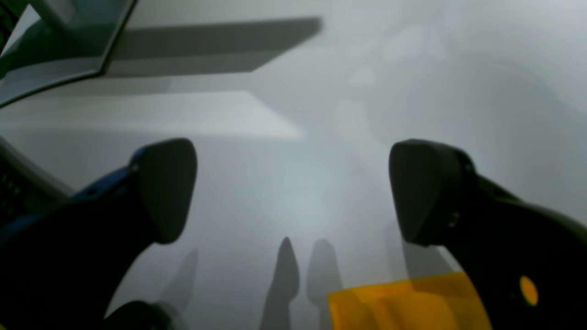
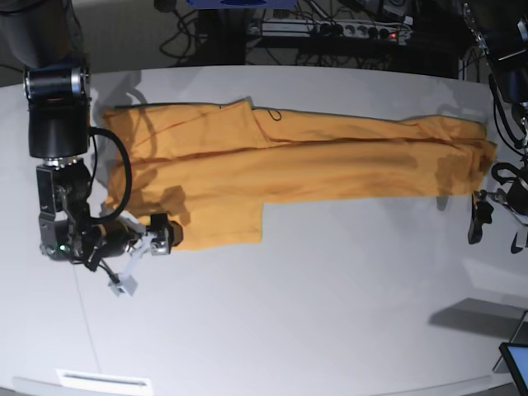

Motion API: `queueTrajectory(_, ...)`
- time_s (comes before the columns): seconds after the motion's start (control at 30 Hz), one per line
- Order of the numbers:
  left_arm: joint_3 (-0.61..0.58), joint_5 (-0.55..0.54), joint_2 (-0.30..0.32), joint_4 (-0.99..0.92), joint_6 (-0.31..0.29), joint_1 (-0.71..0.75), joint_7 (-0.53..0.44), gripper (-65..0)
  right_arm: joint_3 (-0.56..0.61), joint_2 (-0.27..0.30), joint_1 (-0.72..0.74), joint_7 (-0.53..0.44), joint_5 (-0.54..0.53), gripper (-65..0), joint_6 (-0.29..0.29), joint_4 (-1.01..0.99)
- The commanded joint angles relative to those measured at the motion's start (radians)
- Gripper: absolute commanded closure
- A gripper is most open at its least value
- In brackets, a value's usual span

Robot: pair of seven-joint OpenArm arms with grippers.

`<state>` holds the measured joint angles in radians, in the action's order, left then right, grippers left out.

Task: Fold the T-shirt properly
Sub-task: 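Move the right gripper onto the shirt's end and pinch the fabric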

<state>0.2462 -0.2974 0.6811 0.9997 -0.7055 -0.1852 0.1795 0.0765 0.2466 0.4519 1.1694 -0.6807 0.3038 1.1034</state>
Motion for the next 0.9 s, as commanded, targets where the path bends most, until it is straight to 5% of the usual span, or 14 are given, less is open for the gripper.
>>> queueTrajectory(0.0, 0.008, -0.021, 0.032, 0.017, 0.007, -0.018, -0.030, -65.0, -0.004, 0.004, 0.034, -0.012, -0.015, -65.0, 0.002, 0.007)
queueTrajectory(0.6, 0.008, -0.021, 0.032, 0.017, 0.007, -0.017, -0.030, -65.0, -0.002, -0.020, 0.049, -0.006, -0.015, -65.0, 0.005, -0.050)
queueTrajectory(0.73, 0.008, -0.021, 0.032, 0.017, 0.007, -0.017, -0.030, -65.0, -0.002, -0.020, 0.058, -0.010, -0.015, -48.0, 0.087, -0.101)
queueTrajectory(0.87, 0.008, -0.021, 0.030, 0.017, 0.007, -0.017, -0.030, -65.0, -0.002, -0.019, 0.069, -0.010, -0.014, -39.0, 0.114, -0.133)
